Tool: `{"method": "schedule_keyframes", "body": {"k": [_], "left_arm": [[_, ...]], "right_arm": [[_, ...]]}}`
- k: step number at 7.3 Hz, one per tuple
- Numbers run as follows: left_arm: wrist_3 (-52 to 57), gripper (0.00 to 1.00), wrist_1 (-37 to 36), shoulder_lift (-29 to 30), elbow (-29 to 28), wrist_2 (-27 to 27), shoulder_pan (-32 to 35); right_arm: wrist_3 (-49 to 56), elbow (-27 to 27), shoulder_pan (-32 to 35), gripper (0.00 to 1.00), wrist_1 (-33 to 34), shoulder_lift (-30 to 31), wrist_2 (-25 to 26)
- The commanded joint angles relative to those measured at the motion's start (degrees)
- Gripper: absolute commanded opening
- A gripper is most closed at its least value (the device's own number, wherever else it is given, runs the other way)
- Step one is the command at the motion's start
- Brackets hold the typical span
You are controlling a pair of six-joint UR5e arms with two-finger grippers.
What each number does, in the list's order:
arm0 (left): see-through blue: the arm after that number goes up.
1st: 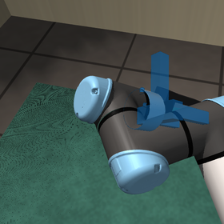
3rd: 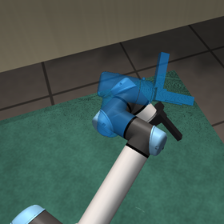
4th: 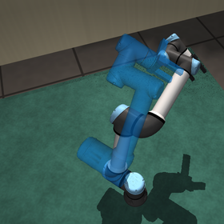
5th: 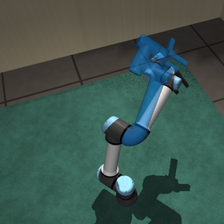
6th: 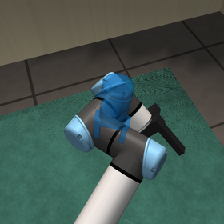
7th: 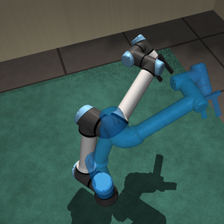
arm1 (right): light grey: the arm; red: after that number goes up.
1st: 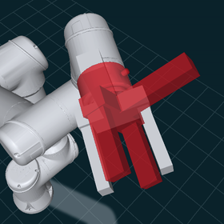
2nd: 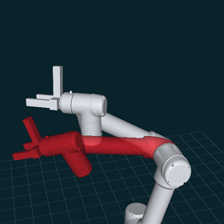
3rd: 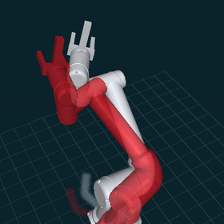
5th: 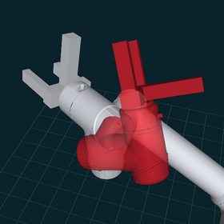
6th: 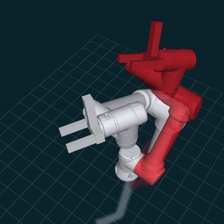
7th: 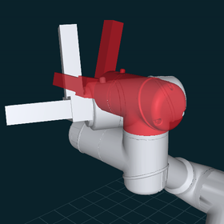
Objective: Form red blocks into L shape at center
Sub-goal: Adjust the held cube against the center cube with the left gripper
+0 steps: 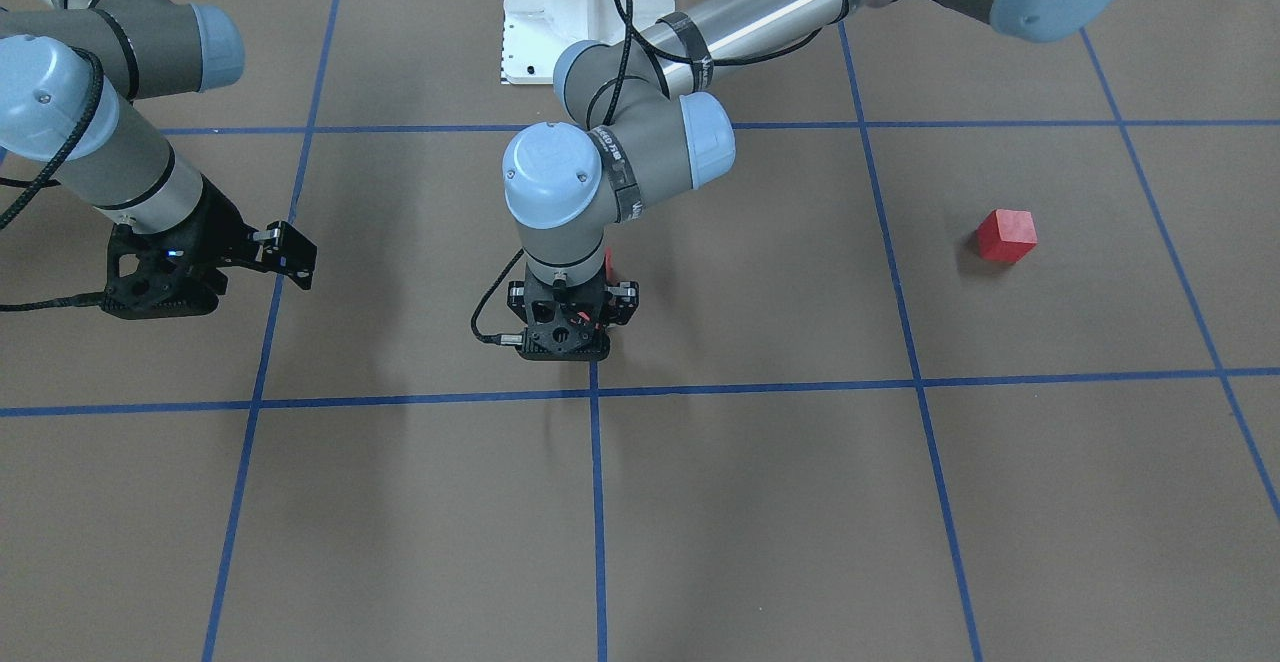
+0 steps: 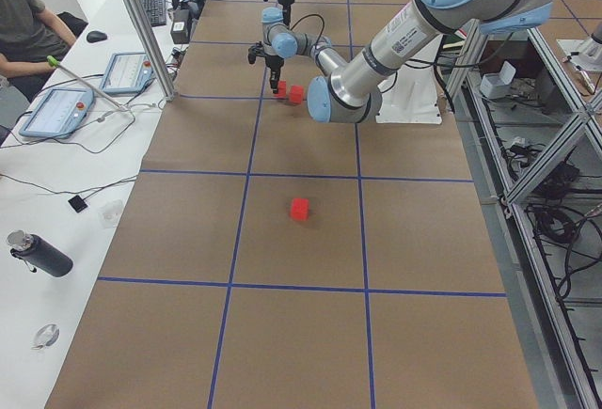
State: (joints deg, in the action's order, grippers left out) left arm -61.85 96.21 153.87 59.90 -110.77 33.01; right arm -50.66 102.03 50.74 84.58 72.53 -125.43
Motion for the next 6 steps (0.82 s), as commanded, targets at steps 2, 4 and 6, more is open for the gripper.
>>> {"method": "schedule_keyframes", "body": {"k": [2,4,6], "left_arm": [[-0.28,0.00,-0.40,-0.23,0.04,-0.06,-0.75],[-0.37,0.00,-0.50,-0.23,0.04,-0.15,-1.02],[-0.37,0.00,-0.58,-0.32,0.04,-0.15,-1.11]], "right_arm": [[0.03,-0.52,-0.29,1.00,-0.03,-0.11,0.10],[0.03,-0.78,-0.38,1.00,-0.03,-0.11,0.10],[0.03,-0.78,-0.38,1.00,-0.03,-0.11,0.10]]}}
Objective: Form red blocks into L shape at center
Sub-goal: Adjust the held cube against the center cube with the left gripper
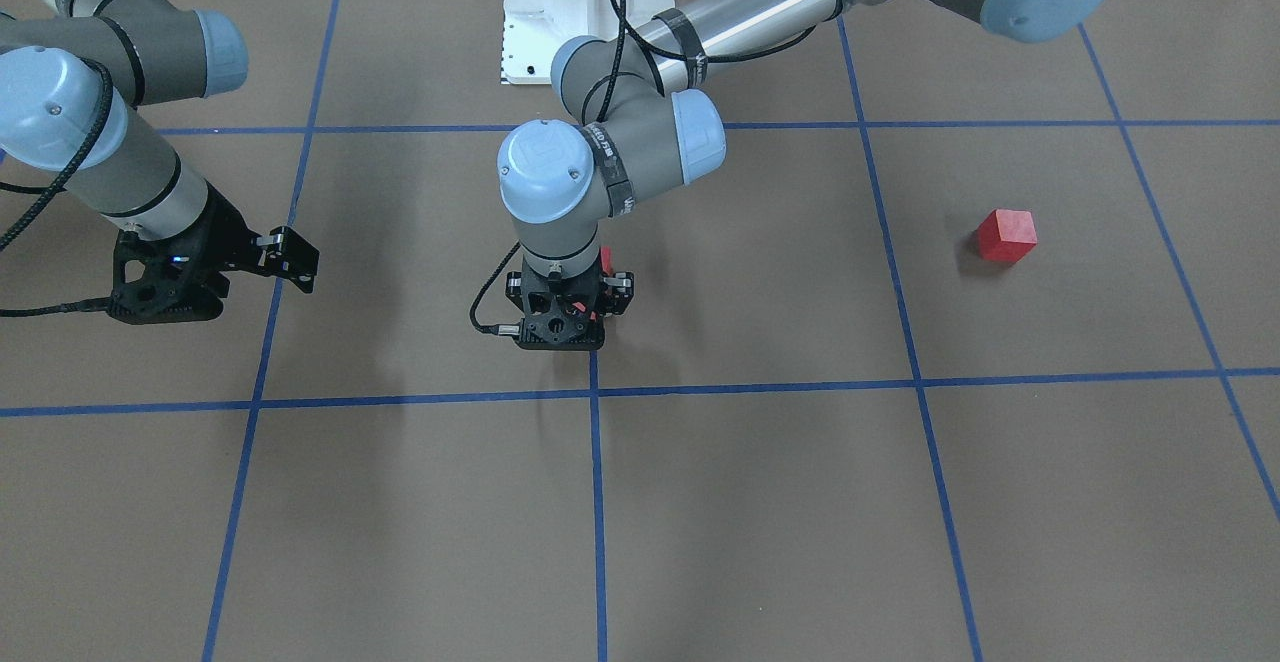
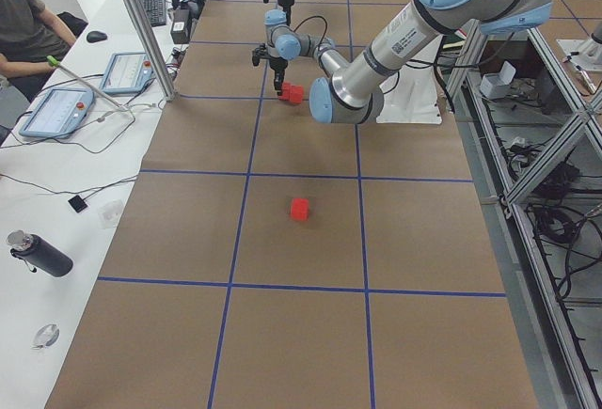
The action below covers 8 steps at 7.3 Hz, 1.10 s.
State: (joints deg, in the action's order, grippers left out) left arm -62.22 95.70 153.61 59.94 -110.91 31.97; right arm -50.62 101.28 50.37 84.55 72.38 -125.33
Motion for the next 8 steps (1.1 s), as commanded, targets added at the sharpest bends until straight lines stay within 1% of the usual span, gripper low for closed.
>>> {"method": "schedule_keyframes", "body": {"k": [1,8], "left_arm": [[-0.10,0.00,-0.07,0.02,0.00,-0.01,-0.15],[-0.10,0.00,-1.57,-0.06,0.53,-0.28,0.11]], "right_arm": [[0.00,-0.12,-0.09,1.00,0.00,-0.05,0.00],[0.00,-0.29,-0.18,1.00,0.00,-0.13,0.26]]}}
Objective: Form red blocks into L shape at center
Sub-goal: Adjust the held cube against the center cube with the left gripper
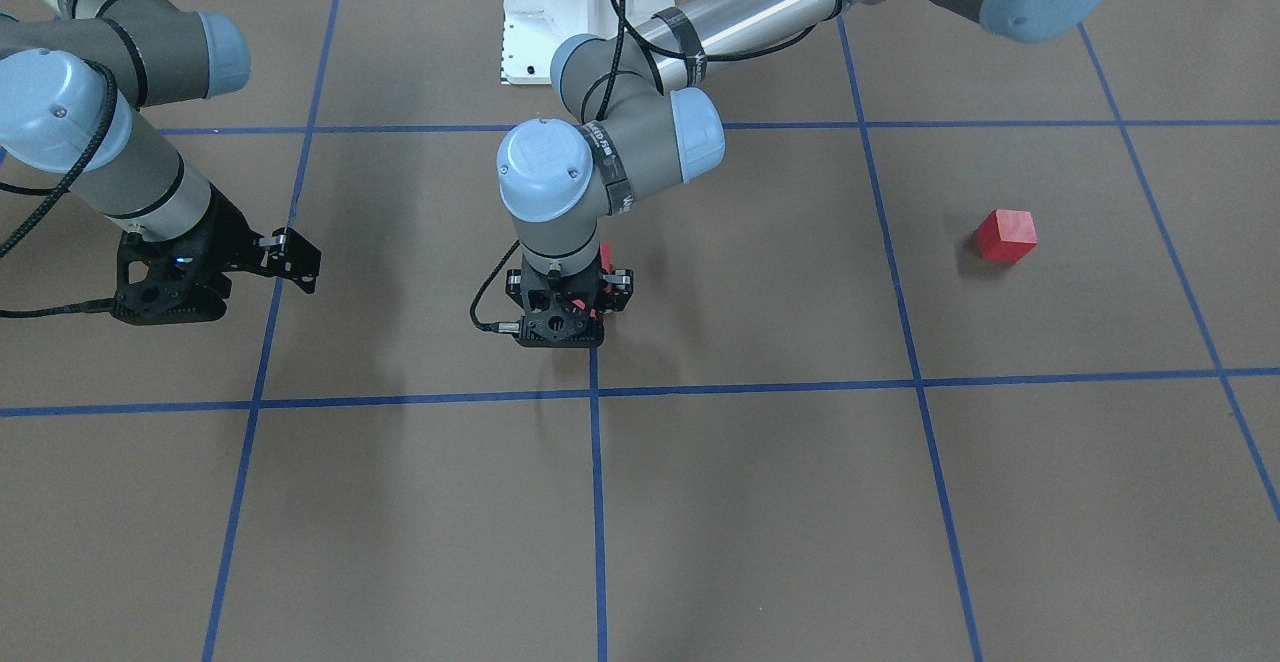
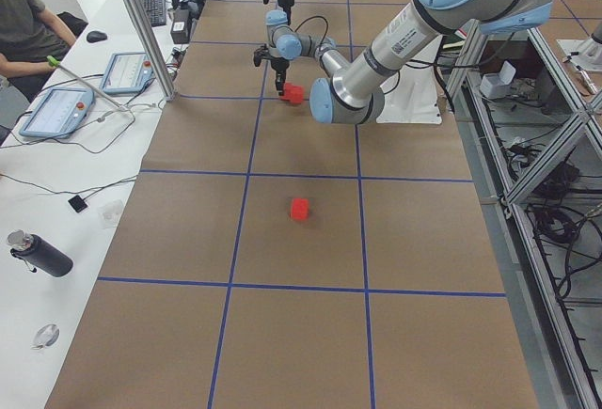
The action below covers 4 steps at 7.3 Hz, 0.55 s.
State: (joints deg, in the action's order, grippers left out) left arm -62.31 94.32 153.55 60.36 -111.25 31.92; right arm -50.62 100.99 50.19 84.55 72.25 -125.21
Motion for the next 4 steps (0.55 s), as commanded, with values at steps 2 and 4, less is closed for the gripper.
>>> {"method": "schedule_keyframes", "body": {"k": [2,4], "left_arm": [[0.08,0.00,-0.19,-0.53,0.11,0.07,0.16],[0.08,0.00,-0.19,-0.53,0.20,0.07,0.34]], "right_arm": [[0.00,-0.01,-0.09,1.00,0.00,-0.09,0.41],[0.00,-0.01,-0.18,1.00,0.00,-0.09,0.41]]}}
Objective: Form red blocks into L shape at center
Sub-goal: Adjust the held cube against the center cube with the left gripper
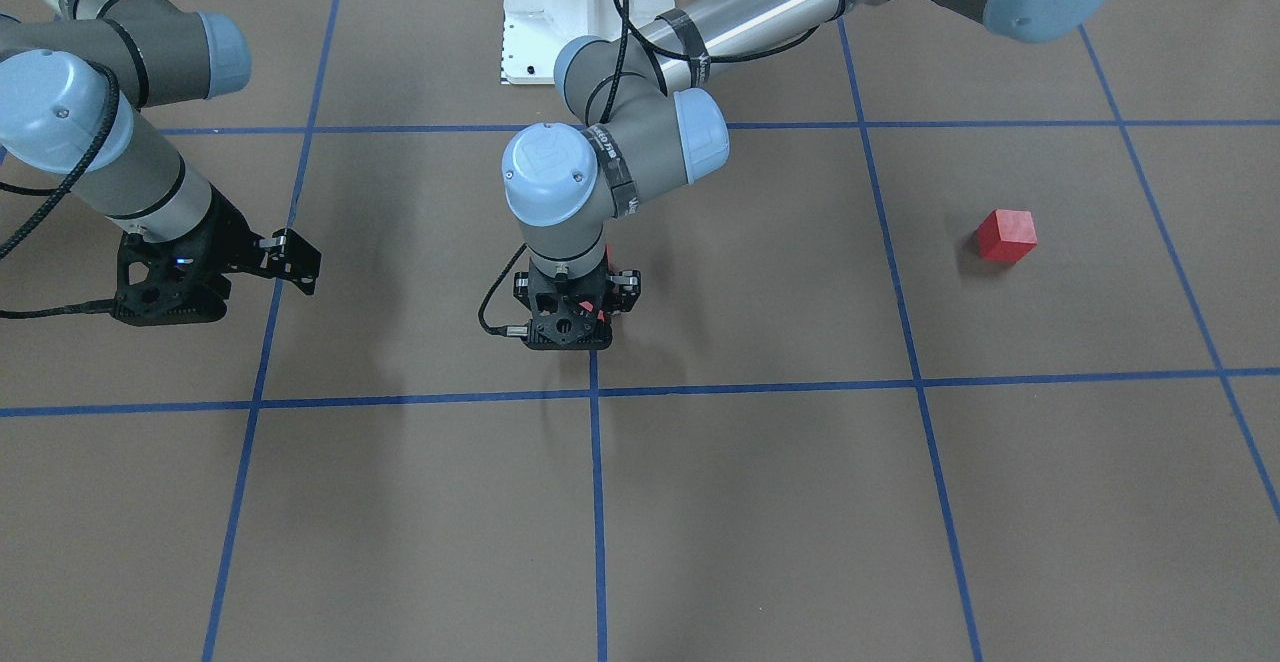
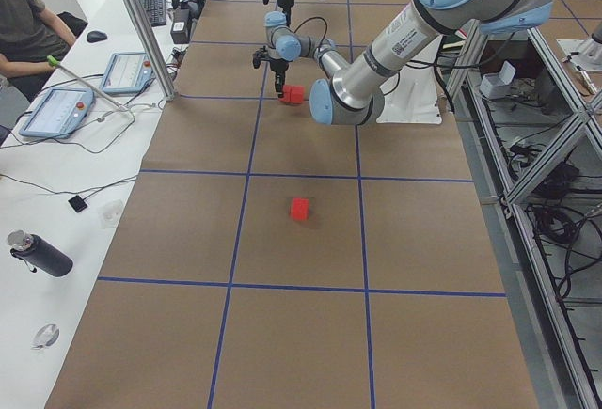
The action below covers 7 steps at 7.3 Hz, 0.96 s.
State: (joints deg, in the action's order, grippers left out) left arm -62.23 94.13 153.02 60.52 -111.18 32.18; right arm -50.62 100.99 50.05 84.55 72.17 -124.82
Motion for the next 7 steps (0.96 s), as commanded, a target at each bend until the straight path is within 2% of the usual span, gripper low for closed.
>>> {"method": "schedule_keyframes", "body": {"k": [1,5,7], "left_arm": [[0.00,0.00,0.00,-0.09,0.03,-0.09,0.16],[-0.08,0.00,-0.18,-0.09,0.03,-0.09,0.25],[-0.08,0.00,-0.18,-1.66,1.78,-0.09,0.25]], "right_arm": [[0.00,0.00,-0.04,1.00,0.00,-0.02,0.02],[0.00,0.00,-0.04,1.00,-0.09,-0.02,0.10],[-0.26,-1.75,-0.04,1.00,-4.29,0.51,0.19]]}}
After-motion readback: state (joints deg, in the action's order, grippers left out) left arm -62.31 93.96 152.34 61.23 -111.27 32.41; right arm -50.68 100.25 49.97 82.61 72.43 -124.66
